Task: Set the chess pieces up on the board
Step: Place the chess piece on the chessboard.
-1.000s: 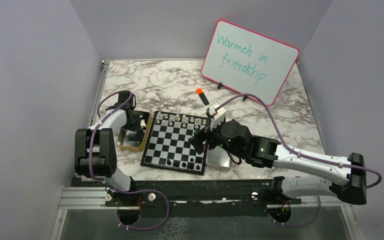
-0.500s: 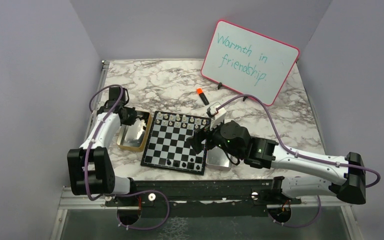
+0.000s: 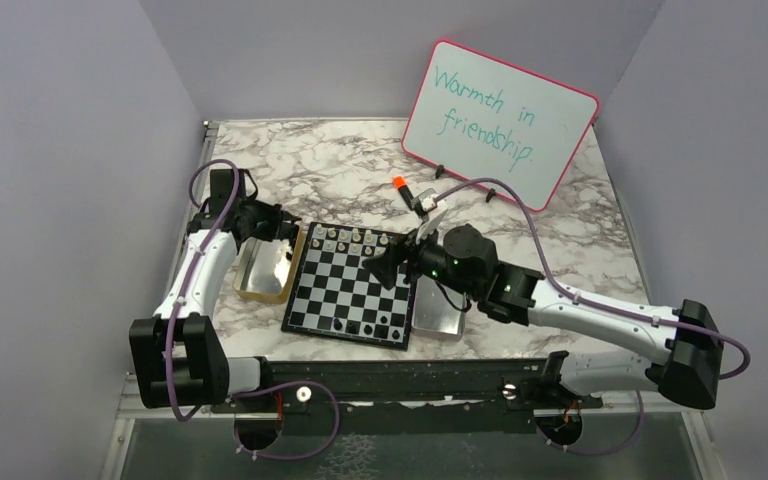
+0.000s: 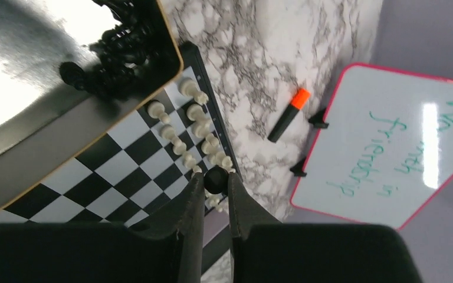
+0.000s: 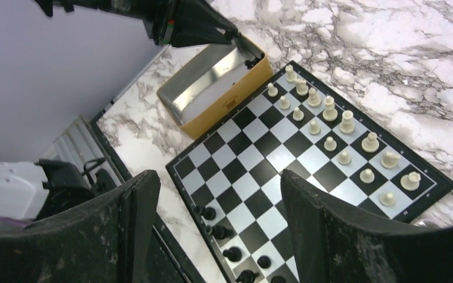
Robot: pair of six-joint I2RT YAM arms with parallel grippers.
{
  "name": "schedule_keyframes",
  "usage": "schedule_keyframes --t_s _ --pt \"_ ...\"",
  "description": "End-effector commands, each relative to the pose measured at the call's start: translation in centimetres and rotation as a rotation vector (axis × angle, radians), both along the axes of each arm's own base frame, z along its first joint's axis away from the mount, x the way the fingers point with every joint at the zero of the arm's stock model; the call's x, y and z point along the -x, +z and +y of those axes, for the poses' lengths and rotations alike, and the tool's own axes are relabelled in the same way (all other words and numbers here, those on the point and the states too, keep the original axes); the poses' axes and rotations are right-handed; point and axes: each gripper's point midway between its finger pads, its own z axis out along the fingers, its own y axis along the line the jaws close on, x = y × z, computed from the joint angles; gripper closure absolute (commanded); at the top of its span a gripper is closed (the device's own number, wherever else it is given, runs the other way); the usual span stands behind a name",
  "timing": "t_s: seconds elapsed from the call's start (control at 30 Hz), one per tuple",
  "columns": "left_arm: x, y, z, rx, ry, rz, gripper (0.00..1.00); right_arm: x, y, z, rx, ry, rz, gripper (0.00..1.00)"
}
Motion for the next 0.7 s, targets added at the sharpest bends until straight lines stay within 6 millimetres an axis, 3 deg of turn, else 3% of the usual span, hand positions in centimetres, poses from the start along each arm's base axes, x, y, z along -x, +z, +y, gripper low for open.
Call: schedule_keyframes --t_s 0.0,0.1,0.23,0.37,0.67 --pt "0.8 1.8 -3.7 0.155 -0.163 -0.087 0.92 -1.3 1.4 1.4 -0.142 0.111 0.05 0.24" --pt "1.3 1.8 -5.6 0.21 -0.237 -0.099 0.93 -2.3 1.1 1.9 -0.178 0.141 0.087 0.32" --pt "2.3 1.5 -8.0 0.262 -0.313 -0.094 0.94 -3.6 0.5 2.9 -0.216 0.158 0.113 0.53" --pt "3.0 2.0 -9.7 0.301 -0.368 -0.112 0.94 -4.9 -1.3 4.2 -0.161 0.162 0.113 0.67" --pt "4.9 2.4 -11.1 0.347 -0.406 -0.118 0.94 -6.3 -3.5 5.8 -0.125 0.177 0.096 0.69"
